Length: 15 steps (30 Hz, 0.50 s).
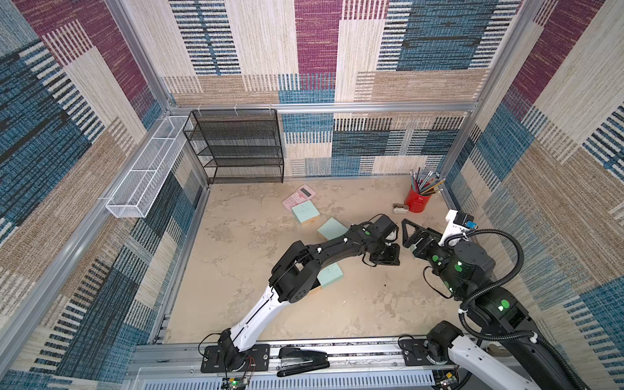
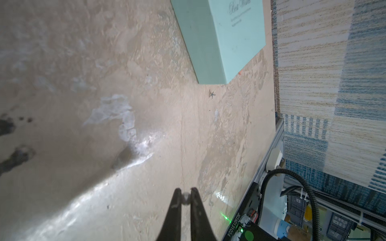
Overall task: Take out the earrings from the drawer-style jewelry box
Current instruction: Place the earring at the center of the board.
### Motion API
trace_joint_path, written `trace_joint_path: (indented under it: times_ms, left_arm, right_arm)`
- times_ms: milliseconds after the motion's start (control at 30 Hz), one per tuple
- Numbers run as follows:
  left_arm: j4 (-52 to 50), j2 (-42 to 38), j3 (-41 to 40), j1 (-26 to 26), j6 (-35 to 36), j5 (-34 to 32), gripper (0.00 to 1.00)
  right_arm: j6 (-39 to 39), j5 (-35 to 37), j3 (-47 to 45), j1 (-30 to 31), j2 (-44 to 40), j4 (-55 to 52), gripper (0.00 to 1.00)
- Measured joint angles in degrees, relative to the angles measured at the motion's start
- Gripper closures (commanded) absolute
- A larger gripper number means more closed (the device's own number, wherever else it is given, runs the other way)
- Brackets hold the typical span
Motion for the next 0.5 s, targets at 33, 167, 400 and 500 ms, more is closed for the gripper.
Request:
trace_joint_path:
  times_ms: [33, 167, 400, 500]
  left_arm:
    - [-0.1, 0.8, 0.9, -0.1, -0.3, 0.0, 0.94]
    - [0.0, 3.1, 3.5, -0.2, -1.2, 0.2, 0.94]
    - [-0.1, 5.3, 5.2, -0.2, -1.6, 0.3, 0.94]
    - [0.0, 5.8, 5.5, -0.2, -1.6, 0.3, 0.94]
  right_arm:
    - [-0.1, 0.0, 0.3, 0.0, 0.0, -0.2, 0.01]
    - [-0.4, 0.4, 1.0, 0.0, -0.6, -1.2, 0.01]
    - [-0.6, 0.3, 0.6, 0.0, -1.3, -2.3, 0.01]
    - [-0.7, 0.3, 0.4, 0.0, -1.4, -2.4, 0.01]
